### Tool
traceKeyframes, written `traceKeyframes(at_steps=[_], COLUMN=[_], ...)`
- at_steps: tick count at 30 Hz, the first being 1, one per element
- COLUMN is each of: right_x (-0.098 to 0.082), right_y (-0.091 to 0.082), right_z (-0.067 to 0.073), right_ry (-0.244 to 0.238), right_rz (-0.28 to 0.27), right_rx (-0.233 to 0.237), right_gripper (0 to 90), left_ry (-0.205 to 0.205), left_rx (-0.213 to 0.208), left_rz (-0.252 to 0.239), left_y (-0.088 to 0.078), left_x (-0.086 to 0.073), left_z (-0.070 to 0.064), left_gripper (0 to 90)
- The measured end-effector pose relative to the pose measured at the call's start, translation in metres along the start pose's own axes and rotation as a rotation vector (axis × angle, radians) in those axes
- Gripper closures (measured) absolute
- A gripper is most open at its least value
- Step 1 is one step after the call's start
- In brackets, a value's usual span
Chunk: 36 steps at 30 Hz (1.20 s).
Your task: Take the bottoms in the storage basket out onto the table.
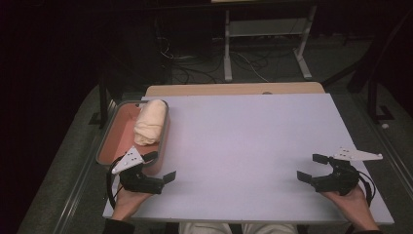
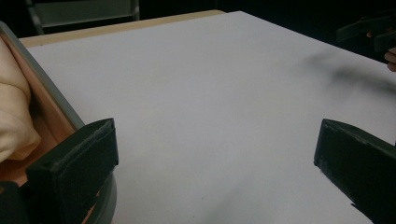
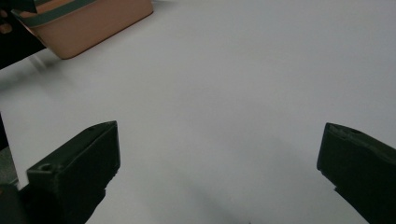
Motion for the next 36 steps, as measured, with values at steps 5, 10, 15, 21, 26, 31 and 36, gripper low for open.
traceKeyframes(at_steps=[5, 10, 15, 21, 26, 31, 36], right_x=[0.0, 0.0, -0.001, 0.0, 0.0, 0.0, 0.0], right_y=[0.001, 0.001, 0.001, 0.001, 0.001, 0.001, 0.001], right_z=[0.001, 0.001, 0.001, 0.002, 0.002, 0.002, 0.002], right_ry=[-0.007, -0.01, -0.007, -0.008, -0.009, -0.006, -0.005], right_rz=[0.003, 0.0, 0.005, 0.005, 0.006, 0.007, 0.009], right_rx=[0.006, 0.007, 0.011, 0.012, 0.013, 0.015, 0.015], right_gripper=[0.0, 0.0, 0.0, 0.0, 0.0, 0.0, 0.0], left_ry=[0.0, -0.002, -0.004, -0.011, -0.009, -0.01, 0.006], left_rx=[0.0, -0.002, -0.01, -0.017, -0.022, -0.02, -0.02], left_rz=[0.0, 0.0, 0.008, 0.019, 0.049, 0.064, 0.077], left_y=[0.0, -0.001, 0.0, 0.001, 0.002, 0.002, 0.0], left_x=[0.001, 0.001, 0.002, 0.003, 0.007, 0.009, 0.014], left_z=[0.0, 0.0, -0.001, -0.003, -0.004, -0.003, -0.003], left_gripper=[0.0, 0.0, 0.0, 0.0, 0.0, 0.0, 0.0])
Point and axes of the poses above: each handheld gripper's, and its own axes: y roughly forward along the jaws, x roughly out of its top, z roughly to its left, the point moved 4 cm from there along y, roughly forward along the jaws, and after that the axes turned 6 degrees about z, right-handed, at the moved point
